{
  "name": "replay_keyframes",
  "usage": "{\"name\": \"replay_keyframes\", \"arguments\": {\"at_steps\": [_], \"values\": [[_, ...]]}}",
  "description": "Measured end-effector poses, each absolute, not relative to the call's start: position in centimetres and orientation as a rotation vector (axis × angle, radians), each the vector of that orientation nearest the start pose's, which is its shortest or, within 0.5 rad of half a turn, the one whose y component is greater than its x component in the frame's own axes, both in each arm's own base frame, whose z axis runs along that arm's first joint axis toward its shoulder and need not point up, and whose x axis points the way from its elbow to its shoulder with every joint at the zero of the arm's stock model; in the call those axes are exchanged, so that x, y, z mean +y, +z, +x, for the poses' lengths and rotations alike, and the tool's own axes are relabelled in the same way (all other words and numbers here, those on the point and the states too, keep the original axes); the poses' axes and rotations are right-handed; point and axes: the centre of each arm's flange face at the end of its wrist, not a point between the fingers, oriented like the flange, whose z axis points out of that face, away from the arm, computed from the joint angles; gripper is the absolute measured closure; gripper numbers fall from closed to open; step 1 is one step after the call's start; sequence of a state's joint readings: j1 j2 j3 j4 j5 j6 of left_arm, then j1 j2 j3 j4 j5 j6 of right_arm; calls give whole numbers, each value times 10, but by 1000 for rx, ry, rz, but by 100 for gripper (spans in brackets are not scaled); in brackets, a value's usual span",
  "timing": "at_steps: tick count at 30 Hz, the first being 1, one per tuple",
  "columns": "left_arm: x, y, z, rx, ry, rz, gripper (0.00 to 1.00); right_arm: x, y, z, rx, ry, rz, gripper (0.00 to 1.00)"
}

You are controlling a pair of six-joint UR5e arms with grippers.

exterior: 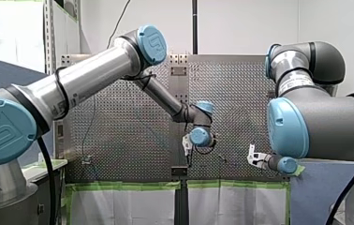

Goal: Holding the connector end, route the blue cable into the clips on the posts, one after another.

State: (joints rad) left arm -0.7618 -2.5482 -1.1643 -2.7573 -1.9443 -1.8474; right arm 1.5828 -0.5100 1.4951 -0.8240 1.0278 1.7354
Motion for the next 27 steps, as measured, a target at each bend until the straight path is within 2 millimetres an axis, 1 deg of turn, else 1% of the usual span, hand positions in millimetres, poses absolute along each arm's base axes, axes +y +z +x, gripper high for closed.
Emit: {"name": "replay_keyframes", "arguments": {"at_steps": [5,9,19,27], "values": [[-561,91,498,1756,-418,106,0,-653,-69,195,1657,-2285,-2284,100],[-546,104,501,1749,-411,90,0,-653,-69,196,1647,-2285,-2283,100],[-528,139,482,1716,-406,92,0,-652,-69,197,1642,-2283,-2282,100],[-513,162,464,1707,-363,126,0,-652,-69,197,1640,-2284,-2283,100]]}}
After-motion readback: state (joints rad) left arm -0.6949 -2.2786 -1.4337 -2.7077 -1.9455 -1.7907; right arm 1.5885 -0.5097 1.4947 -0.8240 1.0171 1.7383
